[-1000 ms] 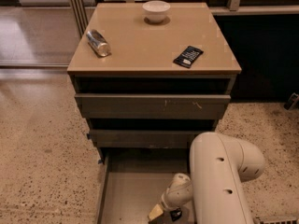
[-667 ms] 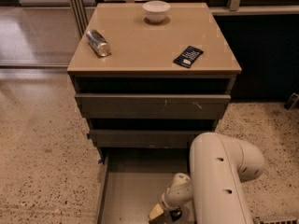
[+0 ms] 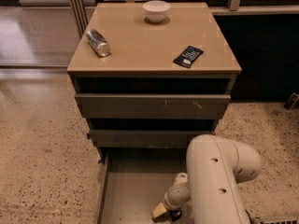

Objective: Pick rxbar chocolate from bottom drawer and place on counter

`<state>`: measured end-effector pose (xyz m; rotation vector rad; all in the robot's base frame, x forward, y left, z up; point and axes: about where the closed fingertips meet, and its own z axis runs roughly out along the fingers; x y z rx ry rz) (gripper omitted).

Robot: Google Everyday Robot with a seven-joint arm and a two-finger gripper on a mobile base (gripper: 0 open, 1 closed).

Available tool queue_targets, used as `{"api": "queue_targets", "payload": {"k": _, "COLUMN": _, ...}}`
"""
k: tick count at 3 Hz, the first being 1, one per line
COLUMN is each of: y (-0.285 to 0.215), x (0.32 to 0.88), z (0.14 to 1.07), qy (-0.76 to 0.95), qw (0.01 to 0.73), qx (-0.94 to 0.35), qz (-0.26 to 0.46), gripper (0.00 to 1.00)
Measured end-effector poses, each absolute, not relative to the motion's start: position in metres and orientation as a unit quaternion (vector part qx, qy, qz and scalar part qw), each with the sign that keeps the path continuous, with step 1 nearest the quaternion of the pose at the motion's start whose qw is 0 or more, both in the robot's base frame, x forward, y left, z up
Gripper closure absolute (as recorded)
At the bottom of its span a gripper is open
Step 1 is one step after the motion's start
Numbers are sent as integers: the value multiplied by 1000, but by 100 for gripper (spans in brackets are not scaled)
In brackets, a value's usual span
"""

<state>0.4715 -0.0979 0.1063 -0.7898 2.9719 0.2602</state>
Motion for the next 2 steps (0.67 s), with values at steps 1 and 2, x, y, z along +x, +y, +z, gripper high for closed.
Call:
{"api": "queue_targets", "payload": {"k": 1, "y": -98, "x": 471, "z": 106, "qy": 963, "qw": 28, "qx": -256, "qz": 84, "gripper": 0}}
{"api": "queue_targets", "payload": {"k": 2, "y": -98, "x": 471, "z": 106, "qy": 963, "qw": 28, "qx": -256, "qz": 84, "gripper": 18}}
